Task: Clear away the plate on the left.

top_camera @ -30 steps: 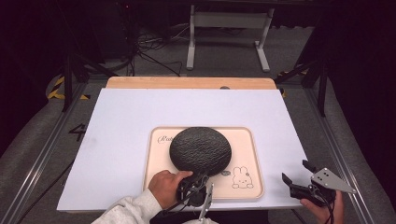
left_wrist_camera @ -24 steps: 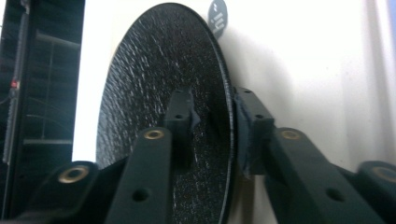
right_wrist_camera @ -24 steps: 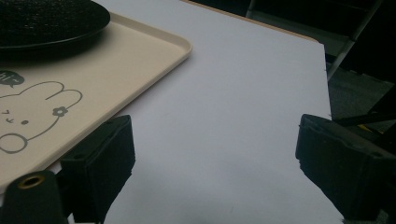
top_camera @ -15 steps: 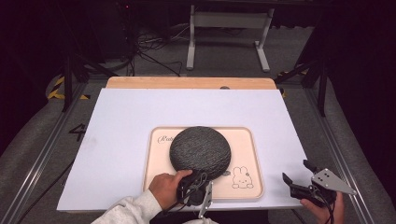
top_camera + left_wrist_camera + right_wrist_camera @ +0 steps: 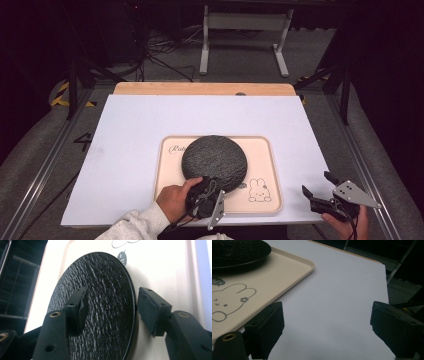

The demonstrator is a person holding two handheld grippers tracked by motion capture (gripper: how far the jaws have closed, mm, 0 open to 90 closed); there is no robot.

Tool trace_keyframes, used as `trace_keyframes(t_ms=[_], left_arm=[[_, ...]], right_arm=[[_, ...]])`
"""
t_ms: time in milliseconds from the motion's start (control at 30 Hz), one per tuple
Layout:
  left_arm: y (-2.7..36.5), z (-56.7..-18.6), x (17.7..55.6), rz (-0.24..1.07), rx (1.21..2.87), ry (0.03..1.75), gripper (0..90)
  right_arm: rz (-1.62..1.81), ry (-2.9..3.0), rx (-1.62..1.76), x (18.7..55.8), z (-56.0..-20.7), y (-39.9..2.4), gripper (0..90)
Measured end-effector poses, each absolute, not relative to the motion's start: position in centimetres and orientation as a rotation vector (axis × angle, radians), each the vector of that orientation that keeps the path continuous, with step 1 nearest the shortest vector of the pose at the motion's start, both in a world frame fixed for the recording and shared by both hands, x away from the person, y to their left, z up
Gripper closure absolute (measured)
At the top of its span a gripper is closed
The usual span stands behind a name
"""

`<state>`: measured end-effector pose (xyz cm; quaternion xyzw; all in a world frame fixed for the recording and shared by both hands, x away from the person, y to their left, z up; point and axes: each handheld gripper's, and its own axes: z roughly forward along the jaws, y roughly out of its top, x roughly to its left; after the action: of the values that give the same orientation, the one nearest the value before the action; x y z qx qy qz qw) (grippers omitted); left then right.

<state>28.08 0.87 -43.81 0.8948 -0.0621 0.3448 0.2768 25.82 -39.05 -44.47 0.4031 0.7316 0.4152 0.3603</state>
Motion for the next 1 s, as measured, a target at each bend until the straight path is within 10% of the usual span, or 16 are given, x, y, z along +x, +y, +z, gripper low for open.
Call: trace_keyframes(t_ms=[433, 1000], left_arm=[[2.0, -42.5, 28.7, 0.905, 2.320, -0.060, 23.9], [5.5, -40.9, 31.5, 0.872, 2.221, 0.163, 22.2]], right_arm=[[1.066, 1.893, 1.043, 25.8, -44.5, -39.0, 12.6], [1.062, 1.895, 1.044, 25.9, -44.6, -39.0, 12.6]])
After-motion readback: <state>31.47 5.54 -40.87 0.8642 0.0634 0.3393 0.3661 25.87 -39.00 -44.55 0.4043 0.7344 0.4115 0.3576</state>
